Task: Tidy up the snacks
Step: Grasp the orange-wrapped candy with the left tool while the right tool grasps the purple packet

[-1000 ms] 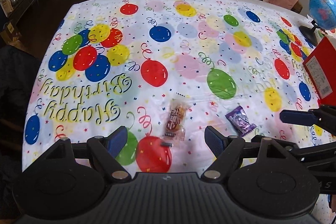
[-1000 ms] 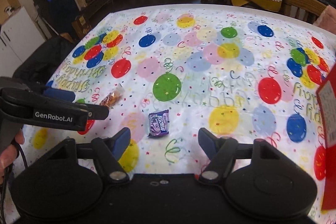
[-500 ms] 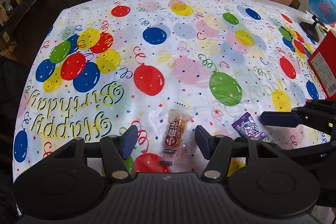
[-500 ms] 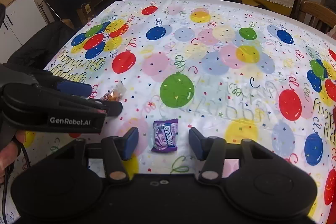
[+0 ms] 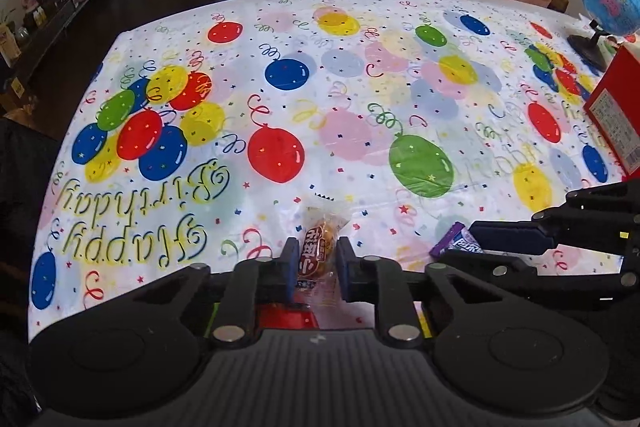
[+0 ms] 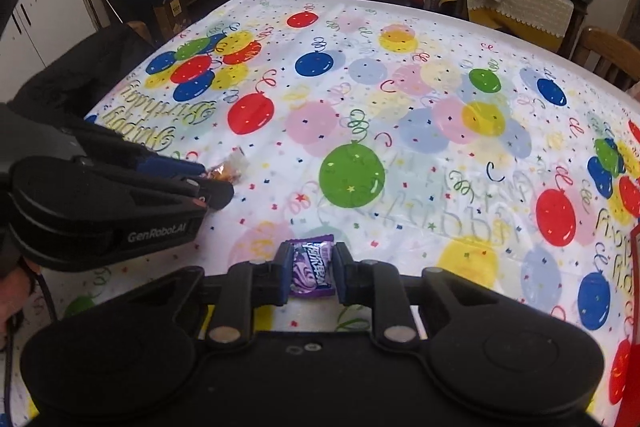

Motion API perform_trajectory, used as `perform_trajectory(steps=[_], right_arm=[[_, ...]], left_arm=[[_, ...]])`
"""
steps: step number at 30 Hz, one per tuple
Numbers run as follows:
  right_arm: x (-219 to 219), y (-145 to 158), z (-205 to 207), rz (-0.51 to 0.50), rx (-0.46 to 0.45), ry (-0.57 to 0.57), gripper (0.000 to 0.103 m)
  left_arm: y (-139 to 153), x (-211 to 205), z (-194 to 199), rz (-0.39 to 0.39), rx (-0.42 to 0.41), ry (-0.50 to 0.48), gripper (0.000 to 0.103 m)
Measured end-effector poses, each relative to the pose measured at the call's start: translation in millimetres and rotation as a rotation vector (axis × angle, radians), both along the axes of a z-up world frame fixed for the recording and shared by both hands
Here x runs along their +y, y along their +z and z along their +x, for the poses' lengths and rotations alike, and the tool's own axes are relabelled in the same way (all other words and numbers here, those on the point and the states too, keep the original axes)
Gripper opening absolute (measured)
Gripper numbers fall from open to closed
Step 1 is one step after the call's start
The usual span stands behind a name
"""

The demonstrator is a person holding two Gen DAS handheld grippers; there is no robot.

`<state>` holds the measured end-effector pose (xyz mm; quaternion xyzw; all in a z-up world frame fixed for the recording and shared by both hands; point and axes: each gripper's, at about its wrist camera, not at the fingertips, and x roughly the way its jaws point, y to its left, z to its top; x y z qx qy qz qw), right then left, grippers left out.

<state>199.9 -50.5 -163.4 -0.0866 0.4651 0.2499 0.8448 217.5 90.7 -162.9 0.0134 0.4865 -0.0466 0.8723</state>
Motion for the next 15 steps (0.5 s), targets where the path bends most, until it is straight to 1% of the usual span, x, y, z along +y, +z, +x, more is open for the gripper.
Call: perform_trajectory(steps=[5,8,15], right_arm=[[-2,1,-3,0.008,0.001,-0.003,0.019],[-7,2,-3,0.028,0.006,-0.027,0.018],[-25,20,-12,0.070,0.003,-0.077,0.018]], left_arm=[[1,2,-4,-0.018,0.005,0.010,0.017],[3,2,-6,-0.024,0.011,0.021,0.017],[17,1,-17,-0.048,0.006,0.032,0.017]])
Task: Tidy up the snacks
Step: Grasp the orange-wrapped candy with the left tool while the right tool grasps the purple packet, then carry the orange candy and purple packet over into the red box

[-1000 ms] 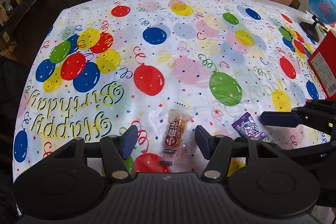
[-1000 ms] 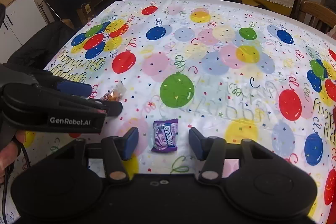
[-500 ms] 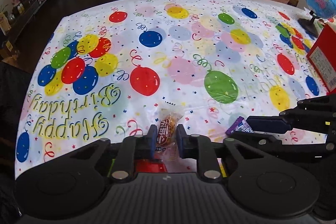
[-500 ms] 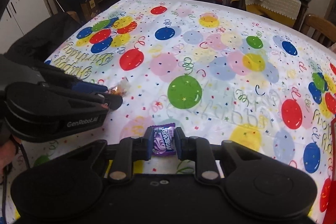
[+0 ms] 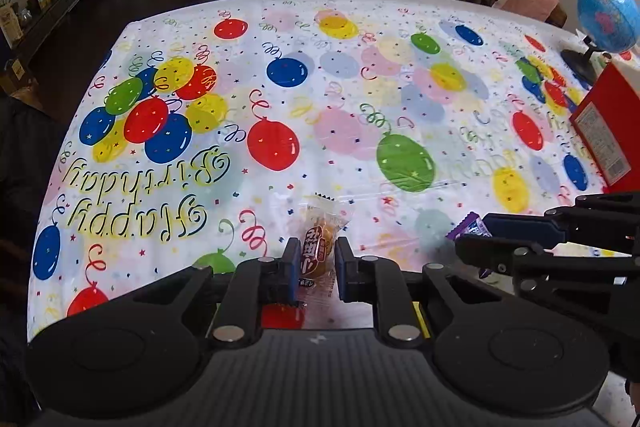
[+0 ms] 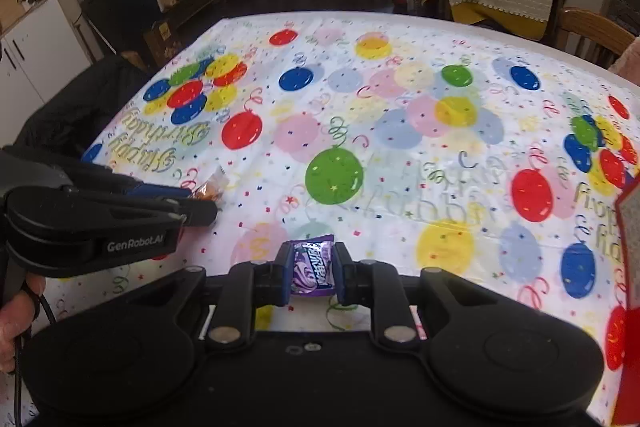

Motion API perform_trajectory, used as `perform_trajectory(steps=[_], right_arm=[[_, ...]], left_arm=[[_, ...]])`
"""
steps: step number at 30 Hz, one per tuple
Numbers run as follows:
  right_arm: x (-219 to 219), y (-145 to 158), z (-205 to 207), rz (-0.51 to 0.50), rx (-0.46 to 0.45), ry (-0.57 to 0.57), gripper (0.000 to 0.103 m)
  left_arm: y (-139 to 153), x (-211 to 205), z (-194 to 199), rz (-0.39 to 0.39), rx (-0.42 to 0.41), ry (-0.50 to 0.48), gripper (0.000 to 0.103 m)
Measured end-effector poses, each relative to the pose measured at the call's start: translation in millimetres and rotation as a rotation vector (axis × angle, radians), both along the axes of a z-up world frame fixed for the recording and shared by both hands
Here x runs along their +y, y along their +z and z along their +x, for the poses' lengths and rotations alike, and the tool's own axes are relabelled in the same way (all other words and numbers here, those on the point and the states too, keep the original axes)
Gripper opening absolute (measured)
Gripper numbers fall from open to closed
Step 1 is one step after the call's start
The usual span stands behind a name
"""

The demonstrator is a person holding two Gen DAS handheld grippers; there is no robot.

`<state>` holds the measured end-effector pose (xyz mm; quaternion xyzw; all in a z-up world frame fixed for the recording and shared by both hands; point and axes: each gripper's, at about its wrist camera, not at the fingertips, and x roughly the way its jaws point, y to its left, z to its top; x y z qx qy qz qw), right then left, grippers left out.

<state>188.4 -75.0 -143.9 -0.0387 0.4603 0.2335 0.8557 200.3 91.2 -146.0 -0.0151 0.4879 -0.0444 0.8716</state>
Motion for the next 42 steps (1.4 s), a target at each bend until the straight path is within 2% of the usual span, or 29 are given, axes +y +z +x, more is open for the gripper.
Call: perform_trajectory(steps=[11,22,33,42], right_arm=[[-36,48,-28,0.063,-0.047,-0.058,0.018],[-86,96,-64,0.085,-0.119,-0.145,0.018],[-153,129,-72,0.108,-0.196,-0.193,0.018],[-221,140,-57,0.112,-0.230,-0.196,0.018]], left_arm=[[44,-15,-25,-0.033,-0.050,-0.006,0.017],[91,-55,-51,-0.052,-0.103,-0.069,0.017],[134,-125,-57,-0.056,-0.170,-0.116,0.017],[151,-201,-45,-0.065,-0.202,-0.152,0.017]])
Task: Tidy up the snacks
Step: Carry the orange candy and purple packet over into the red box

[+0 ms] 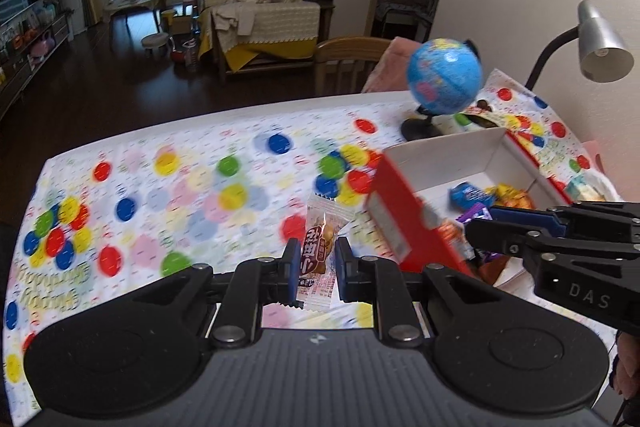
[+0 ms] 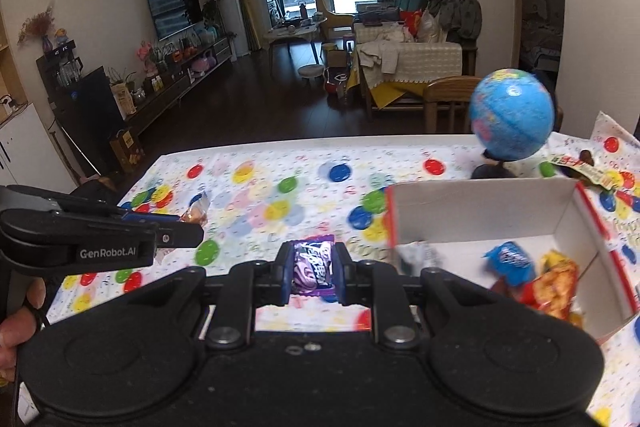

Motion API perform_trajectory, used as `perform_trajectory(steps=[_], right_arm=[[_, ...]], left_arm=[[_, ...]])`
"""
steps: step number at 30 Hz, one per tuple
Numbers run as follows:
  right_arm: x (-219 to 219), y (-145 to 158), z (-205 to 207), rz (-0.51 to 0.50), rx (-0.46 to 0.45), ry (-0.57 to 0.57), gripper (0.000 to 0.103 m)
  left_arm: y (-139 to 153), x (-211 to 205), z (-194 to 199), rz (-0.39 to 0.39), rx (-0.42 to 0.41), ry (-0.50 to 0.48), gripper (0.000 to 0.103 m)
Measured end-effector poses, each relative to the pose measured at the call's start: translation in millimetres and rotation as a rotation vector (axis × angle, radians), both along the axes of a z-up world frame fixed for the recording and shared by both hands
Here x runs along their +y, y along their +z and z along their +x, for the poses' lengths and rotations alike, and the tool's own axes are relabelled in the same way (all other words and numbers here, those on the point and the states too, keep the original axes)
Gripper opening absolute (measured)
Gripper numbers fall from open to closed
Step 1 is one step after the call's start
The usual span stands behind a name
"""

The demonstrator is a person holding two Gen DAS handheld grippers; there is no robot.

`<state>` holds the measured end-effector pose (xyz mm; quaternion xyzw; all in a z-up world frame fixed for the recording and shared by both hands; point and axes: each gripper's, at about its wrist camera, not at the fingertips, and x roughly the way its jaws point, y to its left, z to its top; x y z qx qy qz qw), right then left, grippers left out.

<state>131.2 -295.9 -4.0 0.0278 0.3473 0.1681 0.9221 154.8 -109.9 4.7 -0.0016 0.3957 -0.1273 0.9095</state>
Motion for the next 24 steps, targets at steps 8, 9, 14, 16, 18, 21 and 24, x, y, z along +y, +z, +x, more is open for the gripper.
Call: perform_trajectory(steps=[8,9,14,16,18,21,24], right_arm=[[-60,-5,12,-0.010,0.004,-0.011,0.018],[-67,-7,14,-0.010,0.006,-0.013,0.018],[-101,-14,23,-0.009,0.020,-0.035,0.018],[-113,-18,28,-0.005,0.027,-0.047,0.018],[-125,-24,33,-0.007,0.033,-0.062,0.018],[-140,-31,41,-0.001,0.040,-0.074,0.018],[-151,-38,50,-0.006,0.048,-0.088,0.018]], left_arm=[[-6,-66,14,0.006,0.011,-0.025,0.017],[-7,-74,15,0.006,0.015,-0.030,0.017],[-15,-109,26,0.022,0.038,-0.042,0.017],[-19,-121,31,0.030,0.046,-0.047,0.017],[-24,-132,36,0.037,0.055,-0.048,0.017],[-31,-146,45,0.048,0.071,-0.050,0.017],[-39,-158,56,0.065,0.089,-0.054,0.017]])
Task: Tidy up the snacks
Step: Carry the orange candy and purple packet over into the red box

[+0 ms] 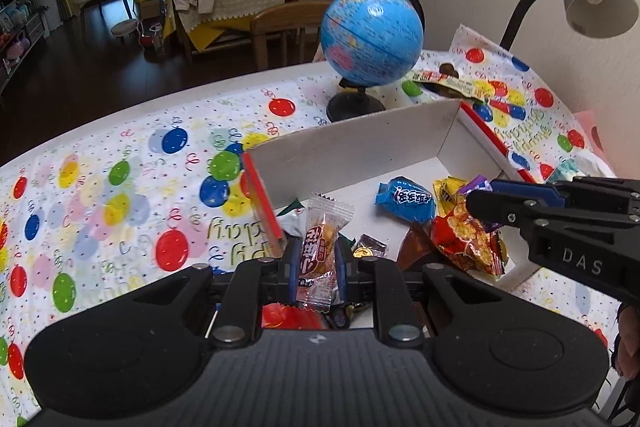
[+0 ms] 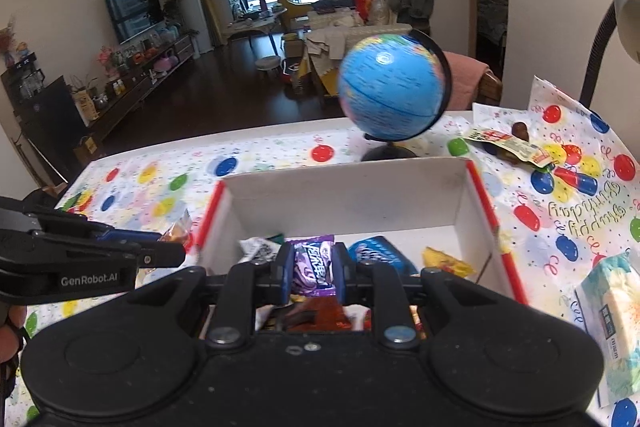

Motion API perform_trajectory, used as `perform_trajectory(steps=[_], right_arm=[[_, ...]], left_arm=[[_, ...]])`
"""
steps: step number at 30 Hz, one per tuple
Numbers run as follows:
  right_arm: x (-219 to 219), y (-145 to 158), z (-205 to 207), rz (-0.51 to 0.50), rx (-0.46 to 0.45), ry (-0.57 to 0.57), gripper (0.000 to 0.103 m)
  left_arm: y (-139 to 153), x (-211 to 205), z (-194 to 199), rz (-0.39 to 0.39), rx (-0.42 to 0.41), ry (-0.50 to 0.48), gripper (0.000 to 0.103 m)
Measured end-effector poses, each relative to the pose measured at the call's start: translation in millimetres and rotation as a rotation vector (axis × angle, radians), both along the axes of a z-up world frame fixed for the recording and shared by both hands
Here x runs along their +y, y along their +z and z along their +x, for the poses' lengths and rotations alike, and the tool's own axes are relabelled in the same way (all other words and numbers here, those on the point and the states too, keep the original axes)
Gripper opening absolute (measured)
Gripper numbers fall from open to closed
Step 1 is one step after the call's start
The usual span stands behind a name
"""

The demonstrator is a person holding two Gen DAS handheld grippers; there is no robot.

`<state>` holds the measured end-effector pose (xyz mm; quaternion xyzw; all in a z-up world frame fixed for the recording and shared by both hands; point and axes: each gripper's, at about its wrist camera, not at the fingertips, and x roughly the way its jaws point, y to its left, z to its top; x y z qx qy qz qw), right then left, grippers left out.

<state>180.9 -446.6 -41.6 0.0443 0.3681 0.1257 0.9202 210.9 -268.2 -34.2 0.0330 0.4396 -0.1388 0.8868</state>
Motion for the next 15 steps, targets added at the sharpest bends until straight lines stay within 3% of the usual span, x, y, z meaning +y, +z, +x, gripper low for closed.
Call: perform_trajectory(steps=[15], right_arm=[[-38,-39,46,-0.005,0.076,-0.062,0.018]], left_arm=[[-36,-49,55,0.035,0.044,-0.066,0.017]])
